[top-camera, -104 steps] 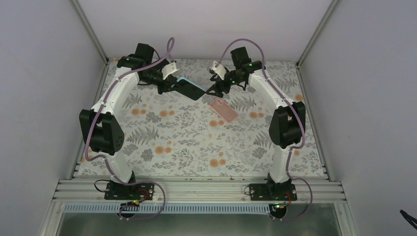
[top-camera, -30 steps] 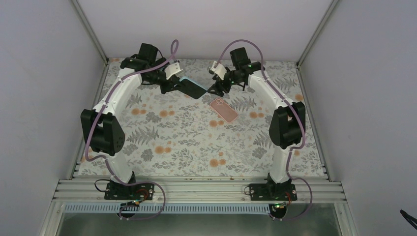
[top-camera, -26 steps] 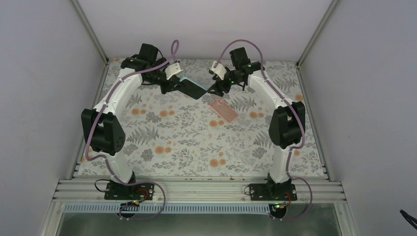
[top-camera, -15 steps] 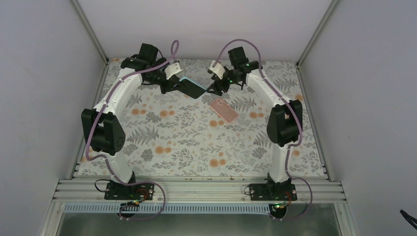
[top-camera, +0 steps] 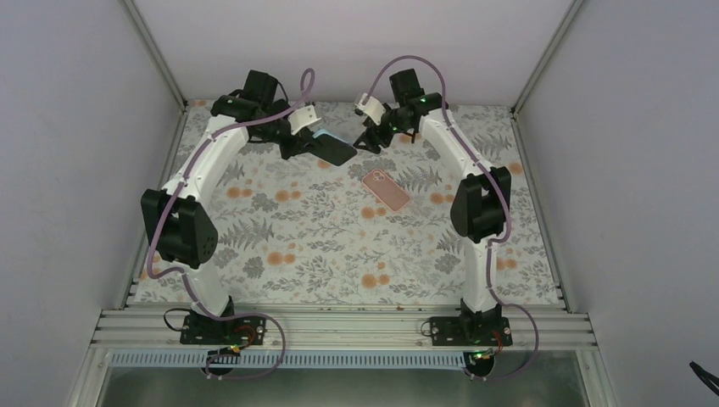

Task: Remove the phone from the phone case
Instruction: Remove the phone case from the phone.

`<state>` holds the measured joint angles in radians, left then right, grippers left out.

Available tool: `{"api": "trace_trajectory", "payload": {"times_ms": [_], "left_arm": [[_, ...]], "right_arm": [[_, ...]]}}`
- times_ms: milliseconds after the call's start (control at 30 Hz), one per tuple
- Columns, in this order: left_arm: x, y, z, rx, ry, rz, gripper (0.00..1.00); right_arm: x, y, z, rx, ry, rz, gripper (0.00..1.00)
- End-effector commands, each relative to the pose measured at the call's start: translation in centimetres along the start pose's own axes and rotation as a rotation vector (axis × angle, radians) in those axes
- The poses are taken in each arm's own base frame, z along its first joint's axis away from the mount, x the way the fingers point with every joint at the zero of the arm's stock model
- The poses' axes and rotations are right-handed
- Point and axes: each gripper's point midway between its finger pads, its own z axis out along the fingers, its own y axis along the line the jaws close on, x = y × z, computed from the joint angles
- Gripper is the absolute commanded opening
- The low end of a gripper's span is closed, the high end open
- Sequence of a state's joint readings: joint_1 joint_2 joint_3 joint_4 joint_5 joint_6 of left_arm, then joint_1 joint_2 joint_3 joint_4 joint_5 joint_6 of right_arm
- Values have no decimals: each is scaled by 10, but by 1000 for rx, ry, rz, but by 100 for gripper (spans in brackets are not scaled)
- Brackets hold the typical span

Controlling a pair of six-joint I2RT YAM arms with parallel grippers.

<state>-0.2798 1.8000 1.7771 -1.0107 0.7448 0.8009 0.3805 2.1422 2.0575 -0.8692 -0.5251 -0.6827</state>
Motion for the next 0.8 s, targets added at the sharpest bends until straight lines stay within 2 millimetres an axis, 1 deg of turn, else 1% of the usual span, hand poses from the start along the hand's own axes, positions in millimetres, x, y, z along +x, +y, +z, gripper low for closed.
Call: {"api": "trace_trajectory", "payload": {"times_ms": [0,67,167,267,333,367,467,567,633,667,767], "left_arm": [[-57,-67,-12,247,-208,77,2],[-56,-65,-10,239,-206,76,2],[-53,-56,-5,201,-199,72,2],[-51,-46,-2,160,-193,73,2],[-53,-44,-2,156,-196,74,2],[-55,-43,-3,157,-200,77,2],[-64,-47,-8,175,-216,85,2],[-70,-50,-14,174,-231,97,2],[-70,-50,-16,158,-229,104,2],[-70,-49,-15,149,-226,107,2],[-67,-42,-14,118,-220,105,2]], "right_arm": [[-32,-24,7,97,-77,-54,83],[-33,-14,7,57,-82,-64,83],[-33,22,6,-80,-95,-102,84],[-33,63,2,-214,-101,-155,85],[-33,83,-1,-267,-105,-170,86],[-35,90,-1,-279,-108,-176,86],[-44,103,-2,-308,-137,-184,87],[-60,115,-9,-377,-190,-186,87],[-68,125,-15,-445,-215,-191,87],[-72,131,-18,-477,-223,-197,87],[-81,161,-26,-592,-240,-201,87]]}}
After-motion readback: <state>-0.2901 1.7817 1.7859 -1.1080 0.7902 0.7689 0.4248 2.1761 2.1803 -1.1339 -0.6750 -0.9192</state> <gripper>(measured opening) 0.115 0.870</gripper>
